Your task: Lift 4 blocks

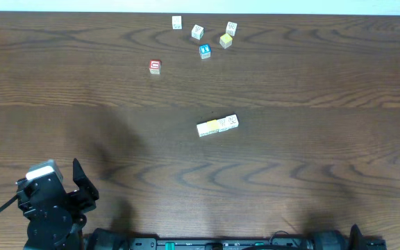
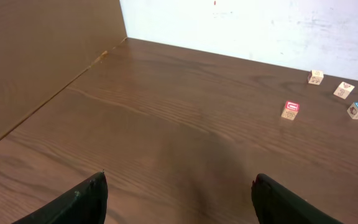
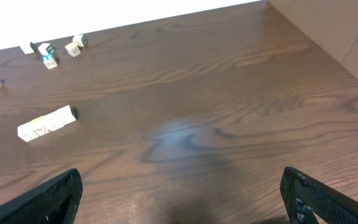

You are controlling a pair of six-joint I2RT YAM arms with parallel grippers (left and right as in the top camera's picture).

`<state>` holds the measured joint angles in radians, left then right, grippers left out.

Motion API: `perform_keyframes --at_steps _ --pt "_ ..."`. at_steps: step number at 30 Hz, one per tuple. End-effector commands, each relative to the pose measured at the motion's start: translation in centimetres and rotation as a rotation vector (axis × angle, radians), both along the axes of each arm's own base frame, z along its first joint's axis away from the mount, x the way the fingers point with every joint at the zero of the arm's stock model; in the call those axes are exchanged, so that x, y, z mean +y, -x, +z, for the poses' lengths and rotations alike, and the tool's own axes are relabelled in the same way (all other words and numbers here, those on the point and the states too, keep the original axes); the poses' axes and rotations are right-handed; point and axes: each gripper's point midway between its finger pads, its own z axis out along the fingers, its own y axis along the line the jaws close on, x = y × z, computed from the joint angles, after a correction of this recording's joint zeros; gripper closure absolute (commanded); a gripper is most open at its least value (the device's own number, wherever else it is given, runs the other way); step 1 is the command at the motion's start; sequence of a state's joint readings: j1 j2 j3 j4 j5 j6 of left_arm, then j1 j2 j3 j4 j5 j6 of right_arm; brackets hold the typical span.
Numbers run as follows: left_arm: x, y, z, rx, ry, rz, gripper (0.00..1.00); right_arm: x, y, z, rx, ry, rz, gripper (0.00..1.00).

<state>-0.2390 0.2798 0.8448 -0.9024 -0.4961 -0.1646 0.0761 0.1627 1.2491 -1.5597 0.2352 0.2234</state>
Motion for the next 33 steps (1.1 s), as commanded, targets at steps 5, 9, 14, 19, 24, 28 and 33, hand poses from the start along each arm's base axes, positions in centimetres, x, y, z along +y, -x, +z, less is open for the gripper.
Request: perform_keyframes --at_steps 5,9,14,19,24,28,33 --pt "0.1 0.5 -0.4 0.023 0.01 0.002 0.25 0.0 0.2 0.1 -0.007 -0.005 0.01 0.01" --pt "0.1 0.6 -0.7 0.038 0.006 0.003 0.25 0.0 0.2 0.1 -0.007 -0.005 0.009 0.01" --pt "0.2 0.9 -1.3 0.068 -0.001 0.003 0.25 0.0 0.2 0.1 -0.007 -0.005 0.008 0.01" --pt "0.2 1.0 -1.5 0.074 -0.002 0.003 0.25 -0.3 0.2 0.2 -0.008 0.02 -0.016 0.01" --pt "0.2 1.0 -1.5 0.074 -0.003 0.003 0.25 -0.2 -1.7 5.8 -0.258 -0.014 -0.037 0.01" --pt "0.2 1.0 -1.5 0.074 -0.003 0.003 0.25 0.6 -3.1 10.7 -0.48 -0.084 -0.014 0.01" --pt "0.2 1.0 -1.5 0.074 -0.002 0.003 0.25 -0.2 -7.3 9.4 -0.5 -0.065 -0.1 0.01"
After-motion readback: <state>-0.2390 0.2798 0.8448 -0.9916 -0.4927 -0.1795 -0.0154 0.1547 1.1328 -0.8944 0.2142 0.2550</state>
